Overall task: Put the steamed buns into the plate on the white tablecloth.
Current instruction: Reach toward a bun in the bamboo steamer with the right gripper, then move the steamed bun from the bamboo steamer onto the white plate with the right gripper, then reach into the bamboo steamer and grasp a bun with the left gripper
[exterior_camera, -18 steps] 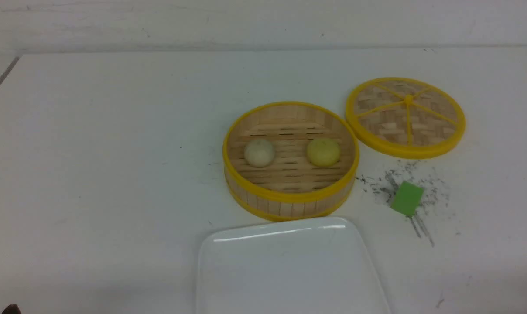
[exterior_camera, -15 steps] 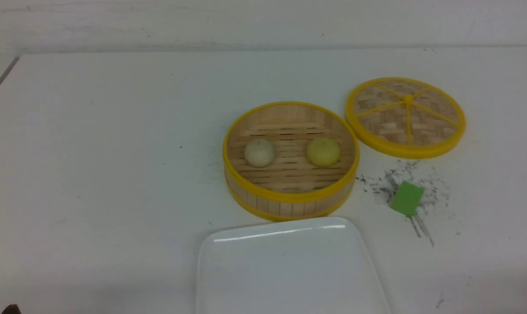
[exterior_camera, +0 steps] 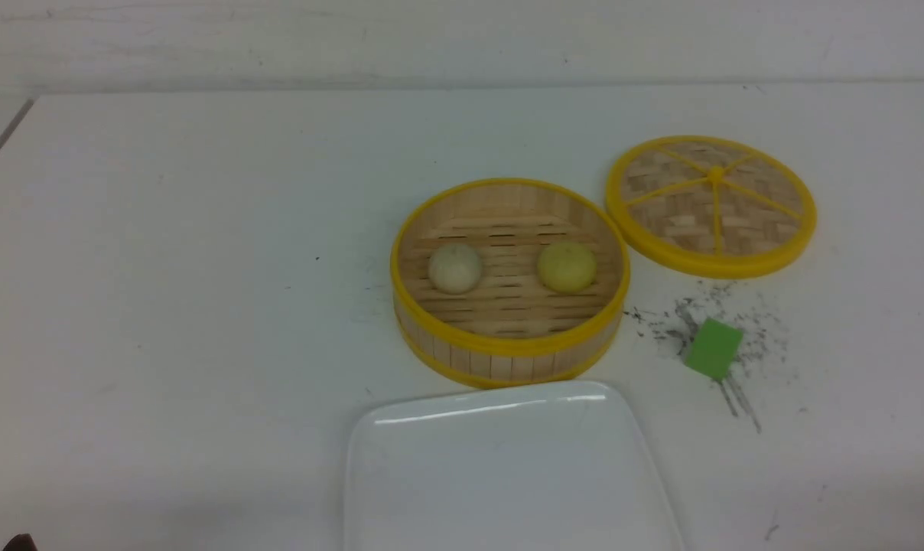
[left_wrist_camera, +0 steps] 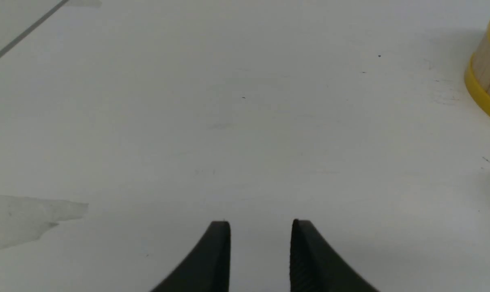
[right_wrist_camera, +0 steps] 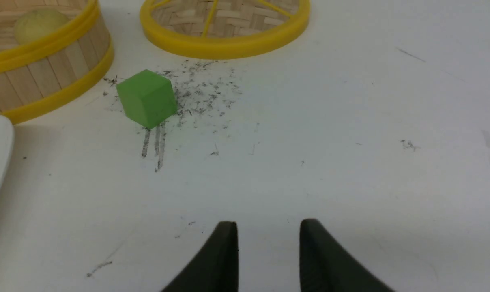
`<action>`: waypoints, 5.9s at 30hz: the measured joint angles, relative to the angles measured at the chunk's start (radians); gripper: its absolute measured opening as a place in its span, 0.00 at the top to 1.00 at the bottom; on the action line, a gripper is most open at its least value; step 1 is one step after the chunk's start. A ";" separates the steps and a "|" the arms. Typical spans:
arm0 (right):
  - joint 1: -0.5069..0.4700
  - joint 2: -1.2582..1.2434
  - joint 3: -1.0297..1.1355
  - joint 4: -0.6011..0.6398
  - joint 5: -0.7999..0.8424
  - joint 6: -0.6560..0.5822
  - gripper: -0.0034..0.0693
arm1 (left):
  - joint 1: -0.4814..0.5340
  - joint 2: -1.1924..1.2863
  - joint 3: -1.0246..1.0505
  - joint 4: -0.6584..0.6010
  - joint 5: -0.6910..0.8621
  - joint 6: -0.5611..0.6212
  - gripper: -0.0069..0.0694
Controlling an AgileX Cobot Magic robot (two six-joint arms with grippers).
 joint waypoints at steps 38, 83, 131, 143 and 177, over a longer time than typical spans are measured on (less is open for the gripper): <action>0.000 0.000 0.009 0.345 -0.083 0.257 0.62 | 0.000 0.000 -0.001 -0.634 0.040 -0.628 0.59; 0.170 1.276 -0.881 0.735 0.434 -0.604 0.92 | 0.000 1.083 -0.605 -0.865 0.547 0.336 0.88; 0.298 1.917 -1.718 0.331 0.570 -0.353 0.93 | 0.000 1.100 -0.607 -0.781 0.542 0.356 0.47; 0.438 1.628 -1.263 0.505 0.646 -0.335 0.92 | 0.000 1.100 -0.607 -0.774 0.512 0.365 0.47; 0.342 0.944 -1.118 0.146 0.782 -0.199 0.97 | 0.000 1.112 -0.843 -0.592 0.493 0.300 0.76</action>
